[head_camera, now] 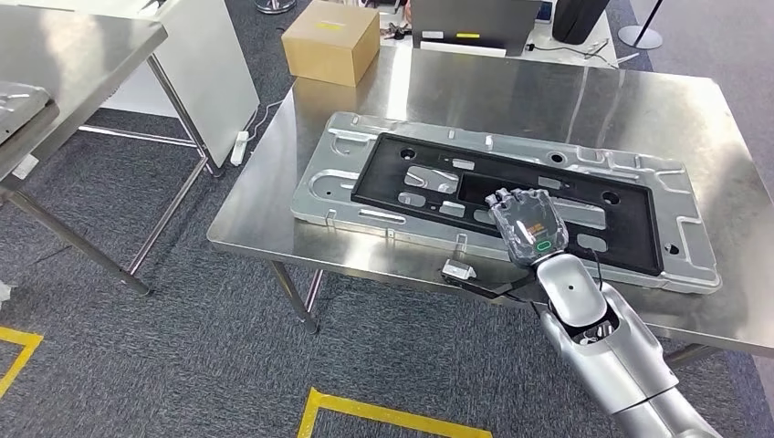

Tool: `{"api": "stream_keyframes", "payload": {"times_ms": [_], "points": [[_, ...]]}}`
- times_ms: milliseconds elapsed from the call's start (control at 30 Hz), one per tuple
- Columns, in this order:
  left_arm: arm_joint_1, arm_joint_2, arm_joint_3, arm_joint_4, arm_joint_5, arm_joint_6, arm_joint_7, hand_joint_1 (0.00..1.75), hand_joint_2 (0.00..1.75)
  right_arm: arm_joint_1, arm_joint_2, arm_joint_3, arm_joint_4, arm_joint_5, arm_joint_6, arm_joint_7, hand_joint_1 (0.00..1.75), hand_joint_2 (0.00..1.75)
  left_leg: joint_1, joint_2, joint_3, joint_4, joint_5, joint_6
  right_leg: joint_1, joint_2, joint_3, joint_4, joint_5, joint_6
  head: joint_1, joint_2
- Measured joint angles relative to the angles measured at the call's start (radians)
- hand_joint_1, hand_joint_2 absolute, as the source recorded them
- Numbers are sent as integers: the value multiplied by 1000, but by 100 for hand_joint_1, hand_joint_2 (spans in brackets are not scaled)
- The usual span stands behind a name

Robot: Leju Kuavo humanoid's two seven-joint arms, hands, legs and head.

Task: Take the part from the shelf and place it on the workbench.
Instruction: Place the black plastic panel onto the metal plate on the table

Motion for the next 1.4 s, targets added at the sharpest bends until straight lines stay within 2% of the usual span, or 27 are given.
{"api": "stream_keyframes", "payload": {"times_ms": [33, 67, 133, 167, 233, 267, 333, 400, 500, 533, 567, 600, 667, 733, 800, 900, 933, 1000, 1033, 1067, 1100, 1167, 1200, 1233, 1267, 1333, 1400], "points": [[0, 0, 0, 0, 0, 0, 0, 0, 175, 1, 0, 0, 0, 0, 0, 0, 175, 175, 1, 0, -29, 26, -4, -2, 0, 1, 7, 0, -6, 1, 0, 0], [1, 0, 0, 0, 0, 0, 0, 0, 175, 2, 0, 0, 0, 0, 1, 0, 175, 175, 1, 0, -39, 14, 17, -2, 0, 3, 16, 1, -14, 2, 0, 0], [2, 0, 0, 0, 0, 0, 0, 0, 175, 3, 1, 0, 0, 0, 4, 0, 175, 175, 1, 0, -14, -103, 114, 6, 0, 5, 38, 0, -30, 7, 0, 0], [2, 0, 0, 0, 0, 0, 0, 0, 175, 2, 2, 0, 1, 0, 7, 0, 175, 175, -1, -1, 4, -166, 151, 11, 1, 6, 49, 0, -37, 11, 0, 0], [2, 0, 0, 0, 0, -2, -1, 0, 175, -1, 6, 0, 4, 0, 14, -1, 175, 175, -6, -3, 26, -236, 175, 19, 1, 7, 57, -2, -48, 22, 0, 0], [3, 0, 0, 0, 0, -2, -1, 0, 175, -3, 8, 1, 6, 0, 16, -2, 175, 175, -9, -3, 28, -241, 167, 24, 2, 9, 59, -1, -49, 29, 0, 0], [4, 0, 0, 0, 0, -4, -1, 0, 175, -7, 12, 2, 13, 0, 20, -5, 175, 175, -7, -3, 41, -253, 174, 36, 2, 9, 64, 7, -52, 40, -1, 0], [4, 0, 0, 0, 0, -4, -1, 0, 175, -18, 17, 5, 21, -2, 23, -9, 175, 175, -4, -2, 60, -263, 173, 47, 0, 5, 43, 58, -72, 47, 0, 0], [1, 0, 0, 0, 0, -4, -2, 0, 175, -35, 23, 10, 35, -5, 29, -13, 175, 175, -5, -4, 71, -266, 162, 56, -1, 2, -63, 227, -139, 55, 0, 0], [1, 0, 0, 0, 0, -4, -2, 0, 175, -36, 25, 13, 41, -6, 31, -14, 175, 175, -6, -5, 77, -265, 156, 57, -1, 2, -94, 263, -145, 56, 0, 0], [2, 0, 0, 0, 0, -4, -2, 0, 175, -36, 26, 16, 47, -7, 32, -15, 175, 175, -6, -6, 84, -264, 149, 57, -1, 2, -110, 266, -130, 56, 0, 0], [3, 0, 0, 0, 0, -4, -2, 0, 175, -36, 27, 18, 52, -8, 33, -16, 175, 175, -7, -8, 94, -263, 141, 56, 0, 1, -108, 234, -94, 54, 0, 0], [4, 0, 0, 0, 0, -4, -2, 0, 175, -40, 30, 22, 60, -9, 33, -17, 175, 175, -8, -8, 116, -261, 123, 53, 3, 0, -72, 109, -4, 44, 0, 0], [3, 0, 0, 0, 0, -4, -3, 0, 175, -48, 33, 24, 66, -10, 33, -17, 175, 175, -10, -8, 127, -260, 110, 45, 11, -3, -48, 23, 28, 32, -1, 0], [1, 0, 0, 0, 0, -4, -4, 0, 175, -54, 37, 26, 72, -14, 34, -18, 175, 175, -11, -8, 131, -254, 105, 33, 16, -3, -42, 8, 21, 20, -2, 0], [0, 1, 0, 0, 0, -3, -4, 0, 175, -55, 43, 27, 82, -22, 33, -17, 175, 175, -10, -7, 122, -209, 79, 17, 7, -2, -16, -1, 20, 5, -5, 0], [0, 1, 0, 0, 0, -2, -4, 0, 175, -55, 44, 27, 85, -25, 33, -17, 175, 175, -7, -7, 100, -168, 57, 12, 5, -2, -10, -4, 18, 1, -7, 0], [-1, 1, 0, 0, 0, -1, -5, 0, 175, -51, 46, 27, 92, -28, 31, -16, 175, 175, -1, -7, 28, -53, 6, 4, 4, -2, -5, -3, 12, -2, -10, 0], [-1, 1, 0, 0, 1, -1, -7, 0, 175, -45, 46, 27, 97, -31, 30, -16, 175, 175, 2, -7, -5, -10, -4, 1, 4, -1, -3, -2, 7, -2, -10, 0], [0, 1, 0, 0, 4, -1, -9, 0, 175, -39, 46, 27, 102, -34, 29, -15, 175, 175, 5, -6, -26, 4, 4, -2, 3, -1, -1, 0, 2, -1, -10, 0], [1, 1, 0, 0, 8, -2, -13, 0, 175, -31, 46, 27, 107, -37, 26, -14, 175, 175, 7, -6, -27, -20, 35, -6, 1, 0, 4, 2, -3, 2, -10, 0], [2, 1, 2, 0, 19, -4, -24, 0, 175, -19, 45, 27, 117, -42, 17, -13, 175, 175, 11, -7, 8, -137, 122, -12, -2, 2, 17, 6, -16, 10, -10, 0], [2, 1, 3, 0, 23, -6, -30, 0, 175, -14, 45, 27, 123, -43, 11, -11, 175, 175, 9, -7, 24, -191, 144, -12, -3, 3, 21, 8, -20, 15, -10, 0], [2, 1, 5, 0, 27, -8, -36, 0, 175, -10, 44, 27, 129, -43, 5, -10, 175, 175, 7, -7, 35, -222, 156, -7, -3, 4, 22, 9, -24, 20, -10, 0], [2, 1, 7, 0, 31, -11, -44, 0, 175, -6, 43, 26, 135, -44, 0, -10, 175, 175, 5, -7, 38, -233, 154, 0, -1, 4, 22, 9, -26, 26, -10, 0], [2, 0, 12, 0, 39, -21, -57, 0, 175, 5, 41, 24, 146, -44, -4, -11, 175, 175, 5, -7, 41, -238, 163, 9, 1, 4, 22, 10, -31, 23, -10, 0], [2, -1, 18, 0, 47, -30, -62, 0, 175, 14, 39, 22, 157, -45, -6, -14, 87, 87, 5, -8, 43, -241, 166, 8, 1, 4, 26, 7, -32, 13, -10, 0]]}}
